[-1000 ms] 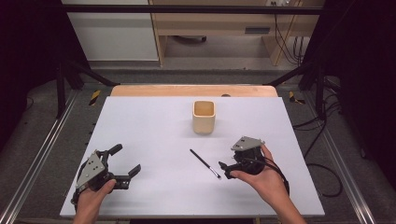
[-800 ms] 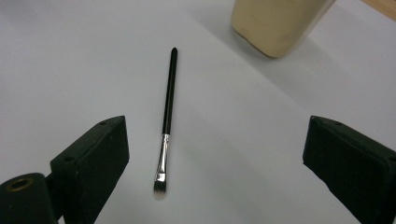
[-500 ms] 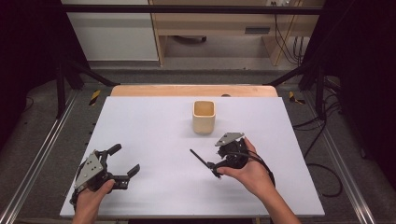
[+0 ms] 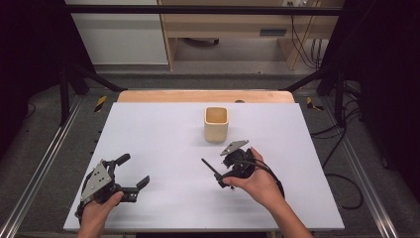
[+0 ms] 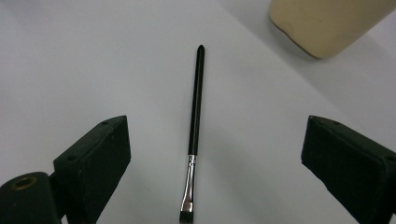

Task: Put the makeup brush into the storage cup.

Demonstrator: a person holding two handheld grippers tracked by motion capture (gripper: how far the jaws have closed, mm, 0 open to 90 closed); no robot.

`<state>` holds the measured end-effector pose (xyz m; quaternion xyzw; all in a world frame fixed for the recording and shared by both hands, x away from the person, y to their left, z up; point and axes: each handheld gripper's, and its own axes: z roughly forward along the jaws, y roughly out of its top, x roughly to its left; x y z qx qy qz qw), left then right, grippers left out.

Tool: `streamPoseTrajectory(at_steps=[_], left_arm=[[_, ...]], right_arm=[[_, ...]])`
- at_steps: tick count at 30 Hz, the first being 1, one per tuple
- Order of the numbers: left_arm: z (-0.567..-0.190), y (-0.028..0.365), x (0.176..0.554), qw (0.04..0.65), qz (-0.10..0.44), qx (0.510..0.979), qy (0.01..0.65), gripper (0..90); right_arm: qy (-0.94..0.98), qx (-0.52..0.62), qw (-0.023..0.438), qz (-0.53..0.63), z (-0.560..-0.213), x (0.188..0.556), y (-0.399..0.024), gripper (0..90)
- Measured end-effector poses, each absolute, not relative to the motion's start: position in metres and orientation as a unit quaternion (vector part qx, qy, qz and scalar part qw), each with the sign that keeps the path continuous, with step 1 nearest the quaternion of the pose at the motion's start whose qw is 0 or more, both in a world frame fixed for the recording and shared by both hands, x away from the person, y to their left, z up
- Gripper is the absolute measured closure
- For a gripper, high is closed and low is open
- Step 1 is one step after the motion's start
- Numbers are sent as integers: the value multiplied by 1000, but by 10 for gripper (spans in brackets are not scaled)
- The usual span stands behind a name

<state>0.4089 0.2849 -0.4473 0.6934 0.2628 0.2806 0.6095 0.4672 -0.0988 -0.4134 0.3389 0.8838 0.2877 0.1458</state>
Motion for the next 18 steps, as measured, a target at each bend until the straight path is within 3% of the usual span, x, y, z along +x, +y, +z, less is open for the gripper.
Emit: streamPoseTrajectory(at_steps=[18], left_arm=[[-448, 286, 409, 605, 283, 697, 261, 3]], right_arm=[[888, 345, 125, 277, -427, 473, -87, 90]])
